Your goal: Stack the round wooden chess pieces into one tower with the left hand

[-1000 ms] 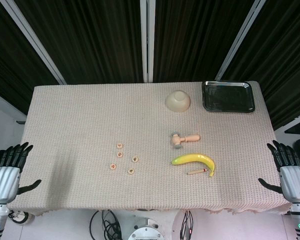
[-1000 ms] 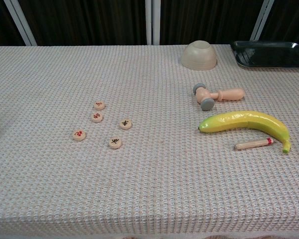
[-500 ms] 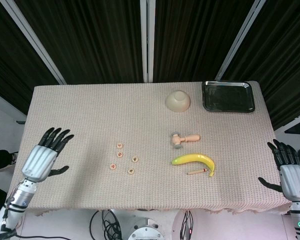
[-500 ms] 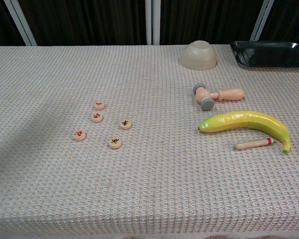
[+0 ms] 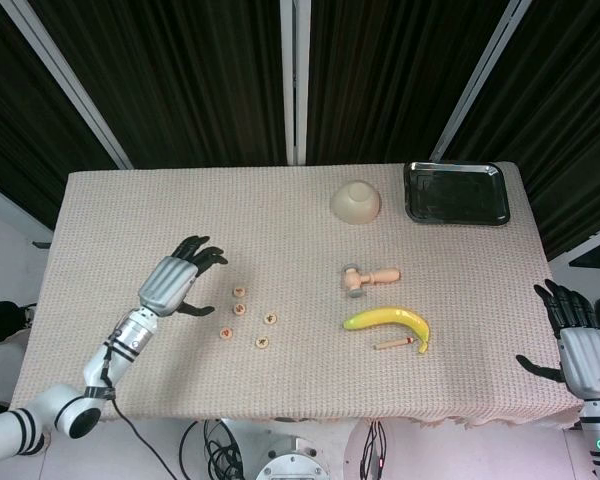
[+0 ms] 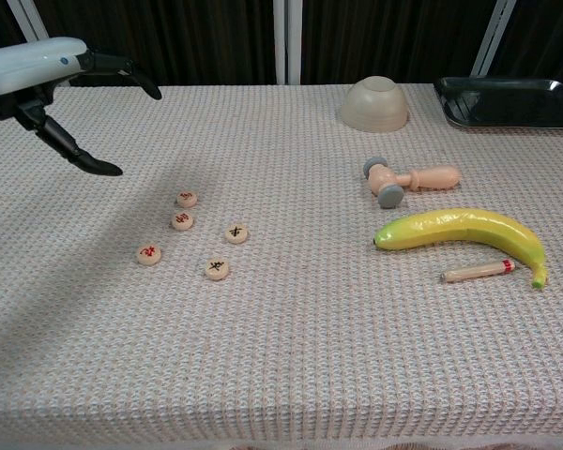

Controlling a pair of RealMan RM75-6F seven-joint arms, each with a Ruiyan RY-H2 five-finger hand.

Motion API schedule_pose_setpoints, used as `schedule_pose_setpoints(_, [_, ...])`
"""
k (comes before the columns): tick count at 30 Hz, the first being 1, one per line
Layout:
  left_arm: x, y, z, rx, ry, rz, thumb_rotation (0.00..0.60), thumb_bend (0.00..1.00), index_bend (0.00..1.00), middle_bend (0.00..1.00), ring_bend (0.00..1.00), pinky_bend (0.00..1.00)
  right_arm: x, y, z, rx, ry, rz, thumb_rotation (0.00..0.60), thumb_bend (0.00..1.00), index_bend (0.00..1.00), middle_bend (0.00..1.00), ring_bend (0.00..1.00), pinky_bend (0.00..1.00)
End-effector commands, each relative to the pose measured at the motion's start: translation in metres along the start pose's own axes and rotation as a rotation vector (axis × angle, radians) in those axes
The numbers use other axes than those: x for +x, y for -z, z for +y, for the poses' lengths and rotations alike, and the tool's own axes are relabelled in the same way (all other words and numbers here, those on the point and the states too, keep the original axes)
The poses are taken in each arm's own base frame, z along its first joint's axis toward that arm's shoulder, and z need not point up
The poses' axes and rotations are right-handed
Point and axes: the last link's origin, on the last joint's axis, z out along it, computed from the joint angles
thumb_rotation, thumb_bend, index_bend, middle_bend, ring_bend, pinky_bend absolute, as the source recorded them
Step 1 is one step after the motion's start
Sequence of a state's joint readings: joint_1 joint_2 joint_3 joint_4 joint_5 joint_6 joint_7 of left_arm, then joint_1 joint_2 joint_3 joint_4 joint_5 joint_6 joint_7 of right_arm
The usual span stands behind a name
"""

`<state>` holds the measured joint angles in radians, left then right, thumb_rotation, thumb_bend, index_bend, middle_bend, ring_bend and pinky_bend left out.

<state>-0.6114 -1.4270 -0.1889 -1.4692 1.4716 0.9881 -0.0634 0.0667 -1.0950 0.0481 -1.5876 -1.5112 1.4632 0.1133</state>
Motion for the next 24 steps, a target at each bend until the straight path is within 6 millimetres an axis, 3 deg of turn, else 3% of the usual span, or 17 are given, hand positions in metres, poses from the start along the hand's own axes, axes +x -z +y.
schedule_pose_setpoints(1, [-0.021, -0.009, 0.006, -0.026, -0.006, -0.043, 0.6, 0.09, 0.27, 0.17, 0.01, 0.0, 0.001, 0.0, 0.0, 0.0, 0.002, 0.0, 0.6, 0.0, 0.0, 0.0, 0.0, 0.0])
schedule_pose_setpoints(9, [-0.056, -0.018, 0.003, -0.072, -0.005, -0.103, 0.6, 0.09, 0.27, 0.16, 0.0, 0.0, -0.001, 0.002, -0.001, -0.004, 0.013, -0.009, 0.6, 0.0, 0.0, 0.0, 0.0, 0.0])
schedule_pose_setpoints(24, [-0.082, -0.019, -0.011, -0.071, -0.055, -0.114, 0.6, 0.17, 0.36, 0.16, 0.0, 0.0, -0.002, 0.002, 0.001, -0.006, 0.025, -0.03, 0.6, 0.0, 0.0, 0.0, 0.0, 0.0])
